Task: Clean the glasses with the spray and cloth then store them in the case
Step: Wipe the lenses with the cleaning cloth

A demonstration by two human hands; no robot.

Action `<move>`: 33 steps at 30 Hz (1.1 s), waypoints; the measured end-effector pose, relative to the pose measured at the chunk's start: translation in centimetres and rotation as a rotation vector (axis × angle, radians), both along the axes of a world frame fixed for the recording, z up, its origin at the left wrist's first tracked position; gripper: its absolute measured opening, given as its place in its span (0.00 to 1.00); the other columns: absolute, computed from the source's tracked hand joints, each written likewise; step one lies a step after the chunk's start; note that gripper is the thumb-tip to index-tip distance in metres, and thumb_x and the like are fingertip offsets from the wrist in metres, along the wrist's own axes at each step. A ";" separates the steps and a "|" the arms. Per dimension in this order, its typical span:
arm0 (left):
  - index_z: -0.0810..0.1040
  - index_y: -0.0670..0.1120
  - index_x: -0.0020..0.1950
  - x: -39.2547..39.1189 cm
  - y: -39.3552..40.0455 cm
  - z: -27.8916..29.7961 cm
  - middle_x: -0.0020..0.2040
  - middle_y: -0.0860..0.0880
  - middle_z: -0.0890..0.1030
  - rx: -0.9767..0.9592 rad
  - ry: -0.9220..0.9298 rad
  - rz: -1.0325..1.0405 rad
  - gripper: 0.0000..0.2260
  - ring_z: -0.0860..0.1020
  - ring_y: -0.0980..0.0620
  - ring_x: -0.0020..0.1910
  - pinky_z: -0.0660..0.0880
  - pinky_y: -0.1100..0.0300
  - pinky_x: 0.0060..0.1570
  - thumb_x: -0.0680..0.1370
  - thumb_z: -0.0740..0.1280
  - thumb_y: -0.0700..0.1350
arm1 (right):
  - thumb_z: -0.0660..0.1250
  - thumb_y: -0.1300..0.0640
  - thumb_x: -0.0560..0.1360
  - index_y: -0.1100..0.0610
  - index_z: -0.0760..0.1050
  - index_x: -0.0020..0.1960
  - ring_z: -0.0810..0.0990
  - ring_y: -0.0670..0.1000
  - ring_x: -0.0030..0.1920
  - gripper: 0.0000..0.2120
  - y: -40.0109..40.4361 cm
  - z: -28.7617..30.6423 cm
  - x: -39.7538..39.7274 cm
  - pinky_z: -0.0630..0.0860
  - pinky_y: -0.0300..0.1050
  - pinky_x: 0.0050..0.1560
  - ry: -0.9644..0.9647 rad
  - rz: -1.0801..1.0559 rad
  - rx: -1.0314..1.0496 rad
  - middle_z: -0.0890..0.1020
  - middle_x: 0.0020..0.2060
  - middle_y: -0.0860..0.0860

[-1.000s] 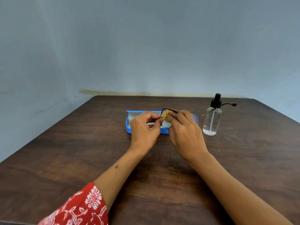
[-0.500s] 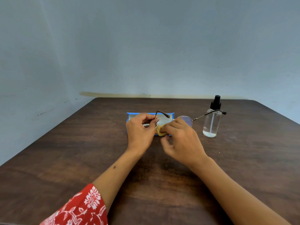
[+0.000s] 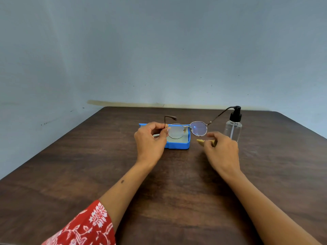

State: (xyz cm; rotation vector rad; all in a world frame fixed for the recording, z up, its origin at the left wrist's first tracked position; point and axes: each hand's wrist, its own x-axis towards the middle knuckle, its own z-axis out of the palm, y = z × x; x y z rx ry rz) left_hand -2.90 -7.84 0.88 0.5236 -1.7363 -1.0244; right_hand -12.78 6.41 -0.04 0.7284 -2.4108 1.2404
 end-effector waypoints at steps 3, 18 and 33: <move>0.83 0.45 0.46 0.0 0.3 0.0 0.42 0.52 0.84 0.031 -0.004 -0.060 0.04 0.82 0.56 0.43 0.79 0.64 0.46 0.72 0.73 0.40 | 0.61 0.63 0.71 0.61 0.78 0.45 0.71 0.54 0.33 0.07 -0.2 -0.2 -0.1 0.67 0.46 0.34 0.040 0.037 0.001 0.74 0.28 0.51; 0.81 0.44 0.56 0.1 0.8 0.0 0.44 0.51 0.83 -0.006 0.005 -0.169 0.10 0.83 0.58 0.43 0.80 0.60 0.49 0.75 0.68 0.38 | 0.61 0.61 0.73 0.58 0.73 0.43 0.69 0.56 0.37 0.03 0.0 0.0 -0.2 0.61 0.45 0.34 0.058 0.000 0.027 0.74 0.32 0.54; 0.82 0.40 0.52 -0.1 1.1 0.1 0.42 0.48 0.84 0.221 0.032 -0.148 0.09 0.83 0.55 0.42 0.80 0.62 0.45 0.72 0.71 0.38 | 0.61 0.62 0.73 0.59 0.75 0.60 0.71 0.56 0.37 0.16 -0.1 -0.3 -0.3 0.66 0.46 0.37 0.074 0.055 0.043 0.75 0.32 0.53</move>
